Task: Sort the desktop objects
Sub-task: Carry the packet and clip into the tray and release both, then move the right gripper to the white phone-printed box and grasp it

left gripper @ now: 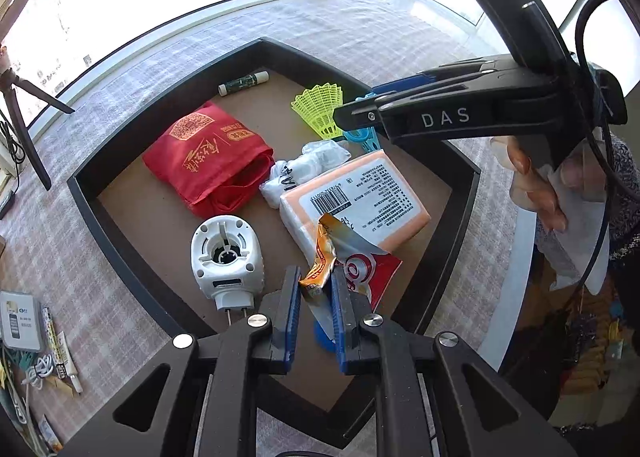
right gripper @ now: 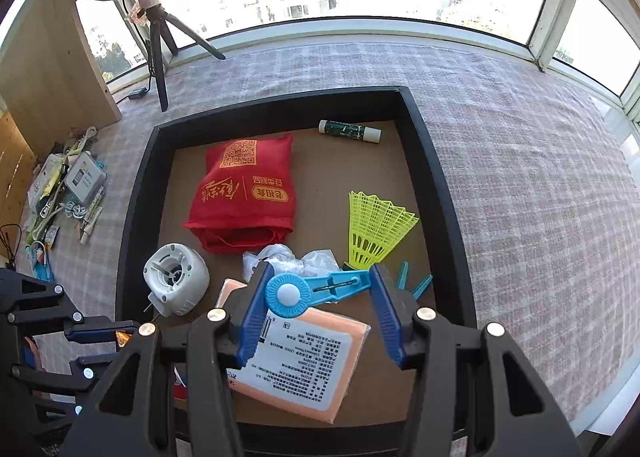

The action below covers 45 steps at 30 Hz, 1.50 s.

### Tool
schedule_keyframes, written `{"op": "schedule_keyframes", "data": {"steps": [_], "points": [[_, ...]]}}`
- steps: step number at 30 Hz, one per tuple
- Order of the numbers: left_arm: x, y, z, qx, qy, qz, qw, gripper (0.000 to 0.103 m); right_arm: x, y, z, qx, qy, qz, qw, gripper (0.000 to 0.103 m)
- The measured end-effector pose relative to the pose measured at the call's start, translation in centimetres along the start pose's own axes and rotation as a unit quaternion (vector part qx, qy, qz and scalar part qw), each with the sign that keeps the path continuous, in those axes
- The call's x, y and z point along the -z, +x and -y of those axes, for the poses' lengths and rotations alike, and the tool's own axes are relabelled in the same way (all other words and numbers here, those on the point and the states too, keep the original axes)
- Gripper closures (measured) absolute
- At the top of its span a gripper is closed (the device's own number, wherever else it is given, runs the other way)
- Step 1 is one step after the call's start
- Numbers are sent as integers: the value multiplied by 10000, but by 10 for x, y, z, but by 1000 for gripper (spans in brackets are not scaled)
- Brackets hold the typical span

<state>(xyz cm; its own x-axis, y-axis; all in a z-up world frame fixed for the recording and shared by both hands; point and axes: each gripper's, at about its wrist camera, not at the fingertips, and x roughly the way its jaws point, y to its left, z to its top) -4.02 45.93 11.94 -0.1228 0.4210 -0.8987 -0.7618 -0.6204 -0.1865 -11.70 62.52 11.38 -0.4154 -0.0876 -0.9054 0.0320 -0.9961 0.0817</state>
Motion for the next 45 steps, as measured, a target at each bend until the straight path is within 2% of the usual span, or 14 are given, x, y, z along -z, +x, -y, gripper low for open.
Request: {"op": "schedule_keyframes", "data": {"steps": [1,2,3,5,15,25,29,32,36,41,45], "points": [[-1,0,2,-5,36,-4,10000,88,1,1,1,3,19,-12,10000,55],[-1,2,4,-29,68,-14,10000,83,1,2,2,14,4,-25,10000,54],[-2,2,4,-65,65,-23,10000,68,1,3,1,50,-26,-56,10000,51],[-2,1,3,-103,1,46,9999,47,2,4,1,146,-12,-87,9999,41],[5,-10,-16,-263,-234,158,9993,49,-8,0,-16,-66,-149,12,9999,40],[23,-28,-55,-497,-741,287,9956,49,-25,8,-64,-301,-609,-26,9977,40],[37,-44,-83,-688,-1122,380,9906,49,-36,10,-90,-461,-827,-7,9955,40],[51,-60,-107,-846,-1434,473,9849,49,-46,12,-114,-599,-1005,-2,9931,40],[74,-84,-144,-1118,-1940,606,9727,49,-60,15,-154,-840,-1392,-7,9867,40],[107,-109,-191,-1435,-2615,744,9516,49,-74,23,-216,-1055,-2018,50,9737,40],[136,-115,-219,-1539,-3120,888,9333,49,-90,45,-252,-1364,-2116,-84,9678,40]]}}
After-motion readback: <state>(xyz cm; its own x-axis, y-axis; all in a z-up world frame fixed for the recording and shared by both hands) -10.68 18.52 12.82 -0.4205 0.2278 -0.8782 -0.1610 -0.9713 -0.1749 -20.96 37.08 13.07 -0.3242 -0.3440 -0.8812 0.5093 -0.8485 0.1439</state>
